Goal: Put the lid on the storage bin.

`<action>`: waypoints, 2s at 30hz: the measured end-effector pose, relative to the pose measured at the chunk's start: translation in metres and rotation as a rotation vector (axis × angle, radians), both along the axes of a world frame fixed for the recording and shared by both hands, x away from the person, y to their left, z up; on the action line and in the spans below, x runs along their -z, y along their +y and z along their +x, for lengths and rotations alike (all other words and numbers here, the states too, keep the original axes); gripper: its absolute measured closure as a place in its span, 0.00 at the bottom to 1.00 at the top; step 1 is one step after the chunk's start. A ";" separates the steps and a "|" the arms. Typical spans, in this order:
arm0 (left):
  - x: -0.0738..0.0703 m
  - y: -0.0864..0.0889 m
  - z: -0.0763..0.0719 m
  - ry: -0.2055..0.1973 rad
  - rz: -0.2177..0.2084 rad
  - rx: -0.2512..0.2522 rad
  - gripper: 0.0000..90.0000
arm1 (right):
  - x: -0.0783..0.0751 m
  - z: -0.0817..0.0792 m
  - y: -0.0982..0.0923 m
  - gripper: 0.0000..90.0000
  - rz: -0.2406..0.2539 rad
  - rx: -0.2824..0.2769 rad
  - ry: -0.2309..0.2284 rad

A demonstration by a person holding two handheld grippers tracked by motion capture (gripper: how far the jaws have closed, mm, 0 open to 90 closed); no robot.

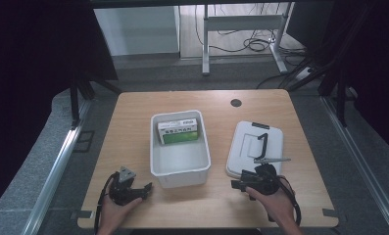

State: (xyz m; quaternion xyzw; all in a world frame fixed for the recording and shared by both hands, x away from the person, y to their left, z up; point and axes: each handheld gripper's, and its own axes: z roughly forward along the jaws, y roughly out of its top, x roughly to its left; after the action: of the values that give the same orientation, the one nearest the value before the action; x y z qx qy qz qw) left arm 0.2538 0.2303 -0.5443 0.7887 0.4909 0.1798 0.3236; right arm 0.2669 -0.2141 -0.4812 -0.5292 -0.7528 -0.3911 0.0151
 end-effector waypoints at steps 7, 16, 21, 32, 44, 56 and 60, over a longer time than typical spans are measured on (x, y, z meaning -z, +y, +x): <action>0.000 0.000 0.000 0.000 0.001 -0.008 0.18 | -0.001 0.002 0.004 0.43 -0.013 -0.012 -0.002; 0.000 0.000 0.001 -0.001 0.001 -0.009 0.18 | -0.008 0.004 0.011 0.43 -0.015 -0.022 -0.015; 0.000 0.000 0.001 -0.001 0.001 -0.008 0.18 | -0.015 0.006 0.015 0.43 -0.032 -0.008 -0.021; 0.000 0.000 0.001 -0.002 -0.002 -0.010 0.18 | -0.038 0.018 0.016 0.43 -0.010 0.040 -0.065; 0.000 0.000 0.000 -0.004 -0.001 -0.010 0.18 | -0.060 0.024 0.004 0.43 0.000 0.066 -0.098; 0.000 0.000 0.000 -0.003 -0.001 -0.008 0.18 | -0.072 0.040 0.000 0.43 -0.010 0.128 -0.071; 0.000 0.000 0.000 -0.003 0.001 -0.010 0.18 | -0.078 0.044 -0.005 0.44 -0.019 0.153 -0.056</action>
State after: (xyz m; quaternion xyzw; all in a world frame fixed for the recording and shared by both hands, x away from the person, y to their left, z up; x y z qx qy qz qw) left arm 0.2542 0.2304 -0.5445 0.7859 0.4945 0.1827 0.3231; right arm 0.3109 -0.2188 -0.4029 -0.5743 -0.7140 -0.3984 -0.0409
